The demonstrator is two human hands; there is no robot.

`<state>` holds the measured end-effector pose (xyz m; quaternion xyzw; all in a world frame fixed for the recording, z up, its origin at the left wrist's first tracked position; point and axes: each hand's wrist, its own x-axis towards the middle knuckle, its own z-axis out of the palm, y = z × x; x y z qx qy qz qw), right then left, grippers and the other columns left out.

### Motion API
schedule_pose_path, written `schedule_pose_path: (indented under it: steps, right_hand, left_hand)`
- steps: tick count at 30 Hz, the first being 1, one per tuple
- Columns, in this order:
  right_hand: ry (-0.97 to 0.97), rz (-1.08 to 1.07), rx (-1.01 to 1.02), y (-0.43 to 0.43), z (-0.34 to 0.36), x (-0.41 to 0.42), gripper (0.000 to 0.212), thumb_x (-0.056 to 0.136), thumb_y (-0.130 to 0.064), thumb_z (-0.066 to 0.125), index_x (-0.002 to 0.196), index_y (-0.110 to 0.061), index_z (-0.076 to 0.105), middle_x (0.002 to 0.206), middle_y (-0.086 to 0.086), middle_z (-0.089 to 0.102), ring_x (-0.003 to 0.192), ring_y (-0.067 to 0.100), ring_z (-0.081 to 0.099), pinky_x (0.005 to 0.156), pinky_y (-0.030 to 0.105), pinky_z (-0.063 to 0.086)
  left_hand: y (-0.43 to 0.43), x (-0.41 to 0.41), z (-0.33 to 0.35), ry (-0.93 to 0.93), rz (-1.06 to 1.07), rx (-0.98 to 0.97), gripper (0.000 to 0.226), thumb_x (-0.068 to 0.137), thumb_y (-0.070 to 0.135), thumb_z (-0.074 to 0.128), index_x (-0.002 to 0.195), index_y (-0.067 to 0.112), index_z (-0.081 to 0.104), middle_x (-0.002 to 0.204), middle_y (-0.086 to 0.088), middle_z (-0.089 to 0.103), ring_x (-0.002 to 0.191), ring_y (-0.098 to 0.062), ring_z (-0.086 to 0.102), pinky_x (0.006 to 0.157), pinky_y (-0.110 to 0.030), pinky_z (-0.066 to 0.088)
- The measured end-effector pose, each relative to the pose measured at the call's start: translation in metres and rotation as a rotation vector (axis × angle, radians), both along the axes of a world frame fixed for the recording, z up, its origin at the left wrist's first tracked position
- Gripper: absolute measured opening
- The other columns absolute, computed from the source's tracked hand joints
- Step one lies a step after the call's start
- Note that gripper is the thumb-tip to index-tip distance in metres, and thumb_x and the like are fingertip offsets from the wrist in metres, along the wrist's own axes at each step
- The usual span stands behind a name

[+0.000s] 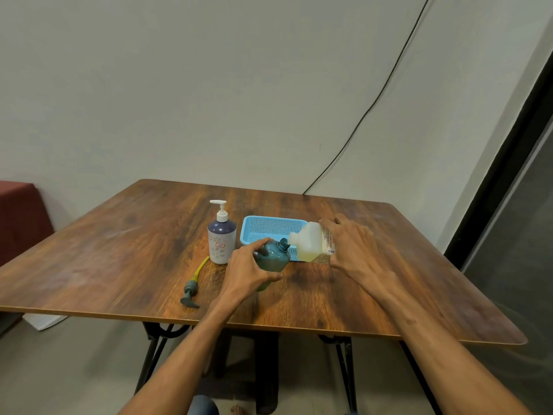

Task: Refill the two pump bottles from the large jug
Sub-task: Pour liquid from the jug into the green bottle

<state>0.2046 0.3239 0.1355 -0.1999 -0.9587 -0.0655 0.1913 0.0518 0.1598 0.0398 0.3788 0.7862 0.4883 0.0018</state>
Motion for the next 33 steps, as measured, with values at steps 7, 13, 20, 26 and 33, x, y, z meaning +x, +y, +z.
schedule_pose_path:
  steps: [7, 13, 20, 26, 33]
  right_hand:
    - [0.003, -0.004, 0.015, 0.0007, 0.0004, 0.0005, 0.069, 0.075, -0.043, 0.077, 0.137, -0.028, 0.051, 0.113, 0.001, 0.055, 0.099, 0.025, 0.06, 0.078, 0.036, 0.045]
    - [-0.003, -0.018, 0.014, 0.0023, -0.0011, -0.001, 0.071, 0.074, -0.044, 0.078, 0.138, -0.03, 0.05, 0.113, 0.001, 0.055, 0.098, 0.025, 0.06, 0.079, 0.036, 0.046]
    - [-0.011, -0.023, 0.02, 0.0035, 0.0003, -0.0028, 0.071, 0.074, -0.041, 0.078, 0.138, -0.029, 0.05, 0.111, 0.001, 0.054, 0.098, 0.026, 0.06, 0.075, 0.035, 0.042]
    - [0.001, -0.018, 0.024, 0.0049, -0.0006, -0.0039, 0.072, 0.072, -0.045, 0.08, 0.136, -0.03, 0.051, 0.108, 0.001, 0.054, 0.095, 0.026, 0.06, 0.072, 0.033, 0.039]
    - [0.007, -0.017, 0.034, 0.0041, -0.0015, -0.0035, 0.071, 0.072, -0.043, 0.08, 0.136, -0.03, 0.051, 0.107, 0.0, 0.053, 0.093, 0.024, 0.06, 0.073, 0.033, 0.041]
  left_hand:
    - [0.0003, 0.002, 0.0021, 0.002, 0.0, 0.007, 0.084, 0.061, 0.029, 0.092, 0.136, 0.024, 0.054, 0.121, 0.002, 0.061, 0.099, -0.006, 0.054, 0.076, -0.009, 0.045]
    - [-0.0003, 0.0036, 0.0034, -0.008, -0.007, 0.02, 0.085, 0.061, 0.029, 0.091, 0.137, 0.023, 0.053, 0.123, 0.001, 0.061, 0.101, -0.007, 0.054, 0.084, -0.017, 0.049]
    - [-0.0011, 0.0044, 0.0044, -0.016, -0.012, 0.029, 0.083, 0.062, 0.027, 0.091, 0.136, 0.023, 0.053, 0.123, 0.001, 0.06, 0.102, -0.007, 0.054, 0.083, -0.013, 0.047]
    - [-0.002, 0.0036, 0.005, -0.017, -0.015, 0.026, 0.082, 0.063, 0.027, 0.091, 0.136, 0.022, 0.054, 0.12, 0.003, 0.059, 0.101, -0.006, 0.053, 0.073, -0.004, 0.043]
    - [-0.0026, 0.0037, 0.0045, -0.013, -0.016, 0.028, 0.081, 0.063, 0.025, 0.09, 0.136, 0.022, 0.053, 0.118, 0.004, 0.058, 0.101, -0.008, 0.055, 0.071, -0.005, 0.044]
